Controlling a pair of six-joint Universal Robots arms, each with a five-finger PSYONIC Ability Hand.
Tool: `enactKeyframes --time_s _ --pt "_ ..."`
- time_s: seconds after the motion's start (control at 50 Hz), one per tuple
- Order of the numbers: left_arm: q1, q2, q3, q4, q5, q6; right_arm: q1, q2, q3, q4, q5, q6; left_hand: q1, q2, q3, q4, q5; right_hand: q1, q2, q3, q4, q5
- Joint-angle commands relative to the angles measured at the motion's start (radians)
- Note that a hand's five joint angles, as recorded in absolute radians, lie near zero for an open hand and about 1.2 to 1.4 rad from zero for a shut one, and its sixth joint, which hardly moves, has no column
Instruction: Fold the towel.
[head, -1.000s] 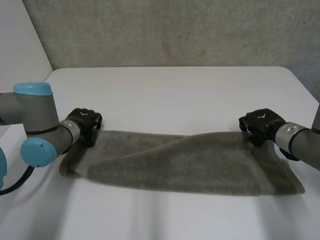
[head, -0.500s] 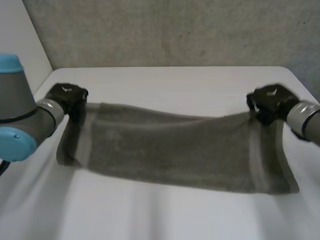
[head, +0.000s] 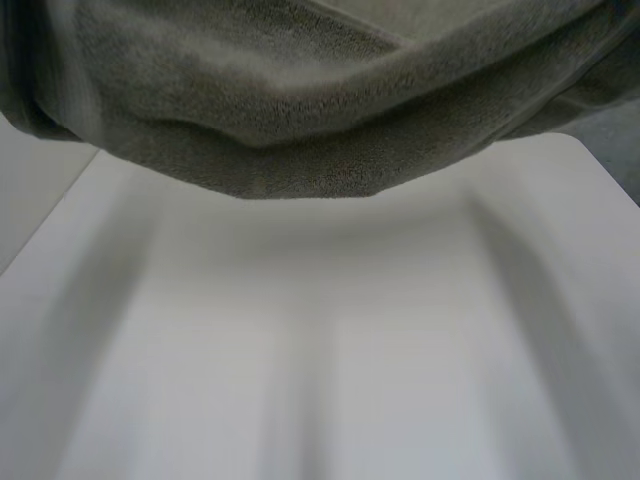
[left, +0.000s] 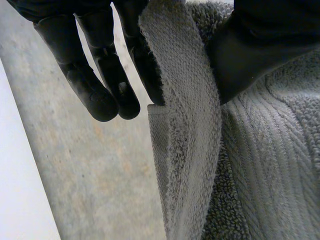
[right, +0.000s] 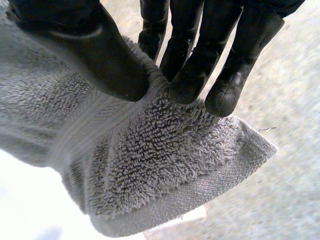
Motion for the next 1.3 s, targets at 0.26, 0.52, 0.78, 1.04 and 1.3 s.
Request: enactKeyframes --time_s 0.26,0.52,0.78,1.04,1.3 --pt "-0.014 -0.176 -0.150 -0.051 0.029 -0.028 0.061 0.172 0.154 0.048 -0.050 -0.031 -0.028 -0.110 -0.136 -0.112 -0.257 0.065 0.081 0.061 0.056 0.054" --pt "-0.077 -0.499 0.165 -0.012 0.027 -0.053 0.251 0.446 -0.061 -0.347 0.106 -0.080 -0.028 -0.110 -0.136 -0.112 -0.257 0.065 0.081 0.061 0.056 0.054" --pt "-0.054 -0.388 0.109 0.487 -0.016 -0.329 0.261 0.242 0.199 -0.859 0.146 0.196 -0.028 -0.110 -0.136 -0.112 -0.257 0.065 0.081 0.061 0.056 0.054" --pt "0.026 -0.427 -0.303 0.558 0.035 -0.261 0.259 0.234 0.673 -0.759 0.066 -0.164 -0.028 -0.110 -0.136 -0.112 -0.257 0.065 0.081 0.061 0.056 0.054" --pt "0.118 -0.388 -0.690 0.610 0.280 -0.074 0.201 0.246 1.110 -0.876 0.059 -0.238 -0.028 -0.110 -0.136 -0.112 -0.257 0.065 0.081 0.061 0.056 0.054"
